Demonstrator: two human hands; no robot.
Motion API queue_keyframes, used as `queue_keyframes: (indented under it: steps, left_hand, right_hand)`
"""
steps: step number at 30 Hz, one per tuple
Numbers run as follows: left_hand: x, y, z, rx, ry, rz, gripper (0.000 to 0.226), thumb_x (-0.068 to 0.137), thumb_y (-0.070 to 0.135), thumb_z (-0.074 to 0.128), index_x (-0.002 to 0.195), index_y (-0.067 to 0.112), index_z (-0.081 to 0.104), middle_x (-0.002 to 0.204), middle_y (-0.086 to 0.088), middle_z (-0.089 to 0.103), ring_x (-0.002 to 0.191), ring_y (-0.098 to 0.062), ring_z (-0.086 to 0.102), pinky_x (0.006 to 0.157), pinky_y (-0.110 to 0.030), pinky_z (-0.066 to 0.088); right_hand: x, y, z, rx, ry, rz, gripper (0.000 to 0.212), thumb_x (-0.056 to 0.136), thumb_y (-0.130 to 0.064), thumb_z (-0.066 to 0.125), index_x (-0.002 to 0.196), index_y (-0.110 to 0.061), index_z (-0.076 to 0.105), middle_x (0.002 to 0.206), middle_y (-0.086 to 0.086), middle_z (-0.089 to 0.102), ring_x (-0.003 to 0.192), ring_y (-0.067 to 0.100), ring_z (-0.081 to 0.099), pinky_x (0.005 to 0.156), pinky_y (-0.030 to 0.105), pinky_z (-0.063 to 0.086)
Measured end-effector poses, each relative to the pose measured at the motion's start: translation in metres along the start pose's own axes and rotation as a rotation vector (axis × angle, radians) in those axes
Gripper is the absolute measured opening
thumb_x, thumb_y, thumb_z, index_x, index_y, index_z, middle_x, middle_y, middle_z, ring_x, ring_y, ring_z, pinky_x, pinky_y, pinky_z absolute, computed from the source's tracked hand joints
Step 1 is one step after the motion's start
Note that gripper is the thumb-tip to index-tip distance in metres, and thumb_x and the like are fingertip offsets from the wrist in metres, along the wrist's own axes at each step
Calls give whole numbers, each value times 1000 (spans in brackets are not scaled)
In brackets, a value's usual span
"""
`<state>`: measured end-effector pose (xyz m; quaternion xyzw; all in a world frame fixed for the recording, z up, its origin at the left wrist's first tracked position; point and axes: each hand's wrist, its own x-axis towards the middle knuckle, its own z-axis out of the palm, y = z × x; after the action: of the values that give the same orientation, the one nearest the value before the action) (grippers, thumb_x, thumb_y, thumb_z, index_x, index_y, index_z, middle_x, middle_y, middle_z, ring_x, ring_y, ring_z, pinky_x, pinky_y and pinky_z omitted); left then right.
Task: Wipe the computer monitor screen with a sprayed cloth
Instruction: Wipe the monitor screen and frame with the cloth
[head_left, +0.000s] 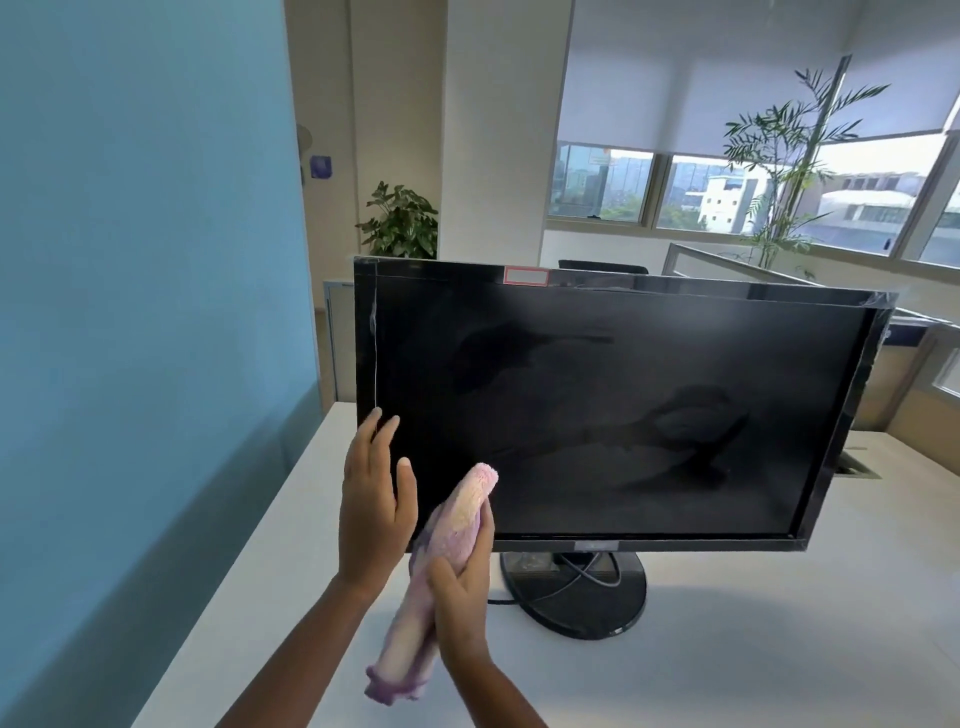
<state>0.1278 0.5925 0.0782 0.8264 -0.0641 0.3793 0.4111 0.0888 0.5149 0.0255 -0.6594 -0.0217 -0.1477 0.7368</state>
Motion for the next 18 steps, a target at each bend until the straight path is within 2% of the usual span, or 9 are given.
queue_keyframes:
  steps: [3,6,8,11,13,14,16,18]
  left_hand:
    - [-13,7,11,-92,-99,7,38,88,21,43,123,9,53,130,-11,55,117,-19,51,96,-36,49]
    - [-18,14,24,-205,-250,-19,31,93,16,49,123,15,50,127,-3,55,113,-14,54,92,-22,47]
    - [-17,20,30,-257,-346,-66,29,93,18,48,122,19,50,121,3,55,109,-12,55,91,-18,46]
    - [-12,30,34,-280,-445,-91,20,92,24,50,112,27,51,109,13,55,101,-8,57,83,-8,46]
    - [-9,40,34,-267,-450,-54,17,89,26,55,103,33,51,101,20,54,94,-1,56,76,-3,44]
    - [-7,44,35,-266,-437,-32,16,88,25,58,101,33,52,99,21,54,93,1,55,75,-3,44]
    - [-7,54,39,-259,-384,7,15,85,21,61,99,26,58,97,18,55,92,1,55,75,-1,45]
    - [-7,62,44,-231,-303,33,16,84,15,63,100,14,63,102,11,55,92,-1,54,77,3,42]
  right_hand:
    - [2,-12,-28,94,-152,48,81,57,-34,57,134,-27,31,133,8,48,119,22,52,100,47,48]
    - [8,-24,-54,143,-289,22,79,55,-42,58,130,-26,39,123,9,57,112,24,59,94,45,52]
    - [13,-31,-74,101,-347,-5,74,57,-40,57,129,-30,41,123,9,57,112,24,59,90,40,54]
    - [21,-40,-101,13,-411,10,78,65,-47,55,138,-31,31,131,9,51,115,23,55,83,31,55]
    - [27,-47,-114,-1,-439,31,78,75,-62,49,142,-30,26,134,4,50,116,21,56,81,27,55]
    - [31,-50,-118,-4,-441,9,66,84,-62,39,142,-34,25,135,-1,50,117,18,56,82,26,54]
    - [37,-59,-125,-35,-436,-62,43,97,-48,19,138,-41,26,137,-8,47,121,12,53,87,25,52]
    - [41,-66,-130,-30,-449,-65,37,99,-40,17,133,-40,32,137,-7,46,122,13,52,92,27,51]
